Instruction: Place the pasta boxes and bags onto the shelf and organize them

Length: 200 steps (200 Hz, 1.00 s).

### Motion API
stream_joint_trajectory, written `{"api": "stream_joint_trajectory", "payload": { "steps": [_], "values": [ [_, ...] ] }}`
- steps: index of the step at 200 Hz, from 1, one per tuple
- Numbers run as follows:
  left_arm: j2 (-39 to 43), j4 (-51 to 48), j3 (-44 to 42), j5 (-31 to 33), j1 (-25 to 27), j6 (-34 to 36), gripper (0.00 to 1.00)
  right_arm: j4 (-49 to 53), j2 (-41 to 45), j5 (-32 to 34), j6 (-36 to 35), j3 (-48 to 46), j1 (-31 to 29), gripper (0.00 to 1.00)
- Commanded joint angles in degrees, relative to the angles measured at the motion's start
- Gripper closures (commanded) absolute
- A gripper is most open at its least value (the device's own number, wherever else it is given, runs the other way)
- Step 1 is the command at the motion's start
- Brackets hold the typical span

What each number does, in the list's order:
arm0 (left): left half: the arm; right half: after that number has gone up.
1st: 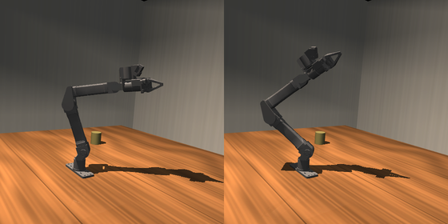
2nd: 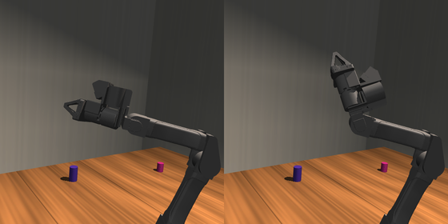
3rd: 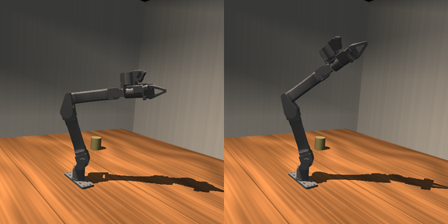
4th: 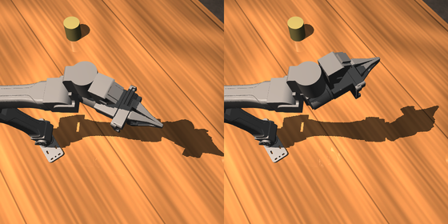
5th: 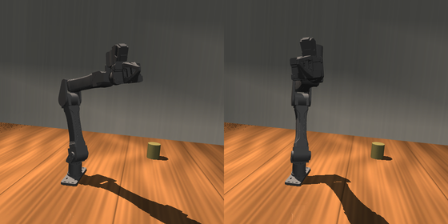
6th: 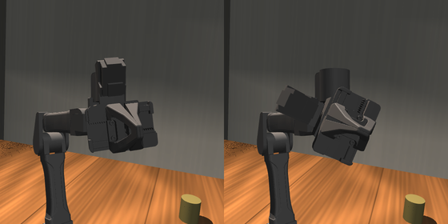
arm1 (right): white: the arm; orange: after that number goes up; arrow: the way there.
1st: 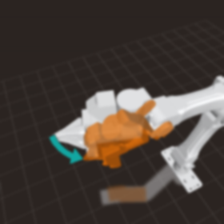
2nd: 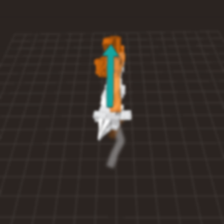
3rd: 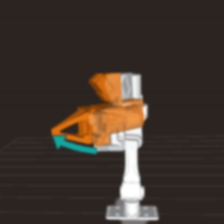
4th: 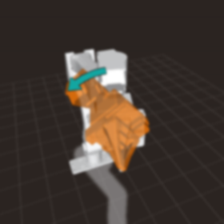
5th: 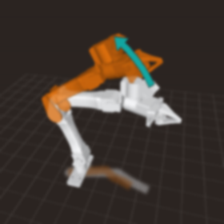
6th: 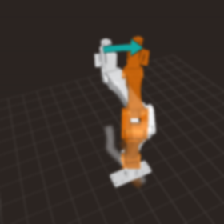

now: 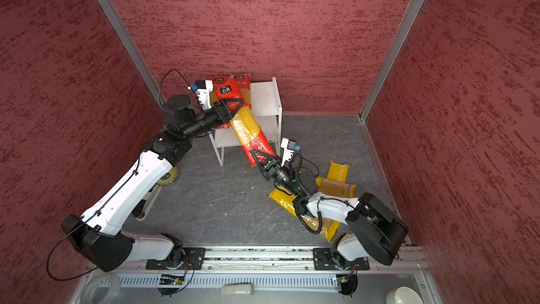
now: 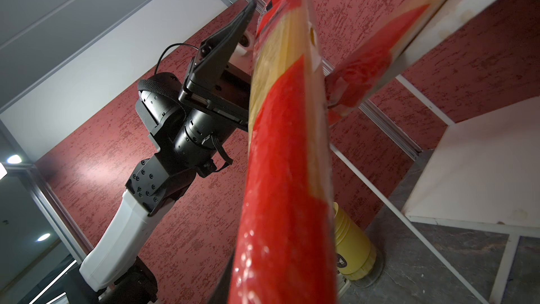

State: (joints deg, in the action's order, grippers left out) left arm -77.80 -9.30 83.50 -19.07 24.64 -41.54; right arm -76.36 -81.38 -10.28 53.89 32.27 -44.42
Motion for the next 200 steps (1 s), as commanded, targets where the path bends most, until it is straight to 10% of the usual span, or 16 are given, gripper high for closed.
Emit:
{"api": "stream_joint_trajectory", "payload": {
  "steps": [1,200],
  "values": [
    [2.0,1.6,1.0,-0.4,-0.7,1.1,0.34,-0.5,3.5,6.4,-2.7,4.8,0.3,0.96],
    [19.5,-8.4,-16.3,12.8,7.4,13.1,0.24,41.6,0.7,21.2,2.1,34.0,5.7,0.87]
  ]
}}
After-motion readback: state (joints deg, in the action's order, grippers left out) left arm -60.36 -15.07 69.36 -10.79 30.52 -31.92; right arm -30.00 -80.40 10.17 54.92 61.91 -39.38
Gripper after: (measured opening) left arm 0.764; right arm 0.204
